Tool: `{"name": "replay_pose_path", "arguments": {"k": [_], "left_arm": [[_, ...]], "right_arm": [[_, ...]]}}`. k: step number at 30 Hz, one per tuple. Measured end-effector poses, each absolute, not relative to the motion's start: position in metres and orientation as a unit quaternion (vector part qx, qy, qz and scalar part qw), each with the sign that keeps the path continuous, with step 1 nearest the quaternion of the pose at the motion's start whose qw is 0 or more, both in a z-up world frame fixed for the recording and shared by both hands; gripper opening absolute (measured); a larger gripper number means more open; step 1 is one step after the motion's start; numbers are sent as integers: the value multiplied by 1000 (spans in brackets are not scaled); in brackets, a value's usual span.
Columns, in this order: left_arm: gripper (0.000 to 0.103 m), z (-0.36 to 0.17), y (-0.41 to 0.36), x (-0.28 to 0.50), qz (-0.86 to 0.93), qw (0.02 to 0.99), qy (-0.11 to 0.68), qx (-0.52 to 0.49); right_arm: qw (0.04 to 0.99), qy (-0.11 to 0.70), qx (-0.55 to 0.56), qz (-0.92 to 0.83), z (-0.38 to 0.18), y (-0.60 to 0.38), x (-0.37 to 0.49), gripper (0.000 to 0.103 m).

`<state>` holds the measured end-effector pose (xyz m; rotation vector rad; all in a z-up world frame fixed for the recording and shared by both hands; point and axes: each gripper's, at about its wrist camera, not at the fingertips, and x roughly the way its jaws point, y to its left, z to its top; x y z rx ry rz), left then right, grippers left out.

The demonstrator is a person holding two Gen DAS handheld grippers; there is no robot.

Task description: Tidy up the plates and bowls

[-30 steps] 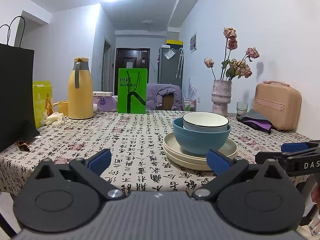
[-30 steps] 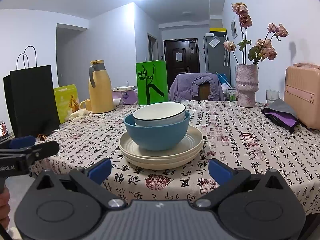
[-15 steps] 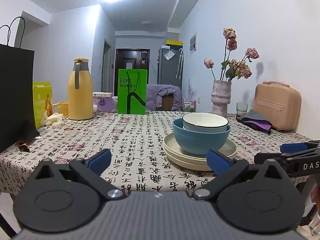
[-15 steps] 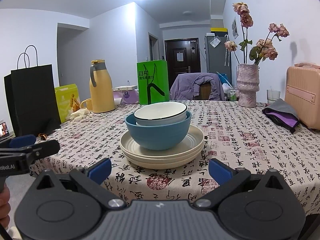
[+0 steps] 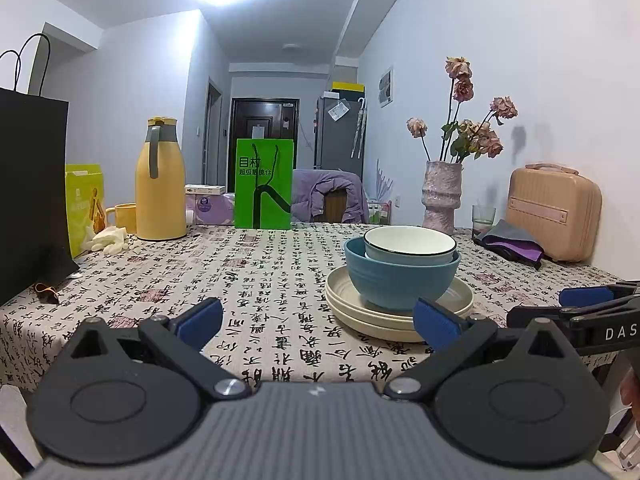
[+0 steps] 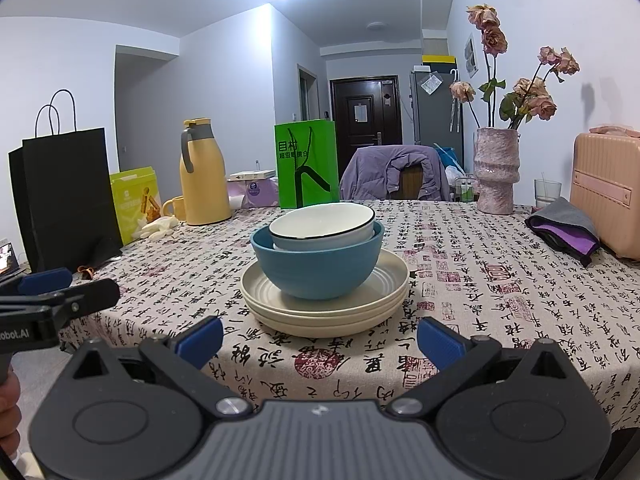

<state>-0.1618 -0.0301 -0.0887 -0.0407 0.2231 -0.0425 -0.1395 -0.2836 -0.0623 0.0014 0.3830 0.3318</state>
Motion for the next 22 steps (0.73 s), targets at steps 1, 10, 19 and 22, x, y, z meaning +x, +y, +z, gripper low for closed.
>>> {"name": "replay_pose_path", "arguments": {"k": [1, 10, 19, 22], "left_arm": [[103, -89, -30, -162, -21, 993, 111, -20], [103, -88, -30, -163, -21, 993, 111, -21], [103, -88, -30, -163, -21, 993, 111, -21], [103, -88, -30, -163, -22, 993, 110, -22]], "right_arm": [[968, 189, 0, 165, -63, -283, -140, 103], [968, 190, 0, 165, -63, -283, -140, 103], [967, 191, -1, 166, -64, -283, -139, 103], [967, 192, -1, 167, -64, -283, -139, 103]]}}
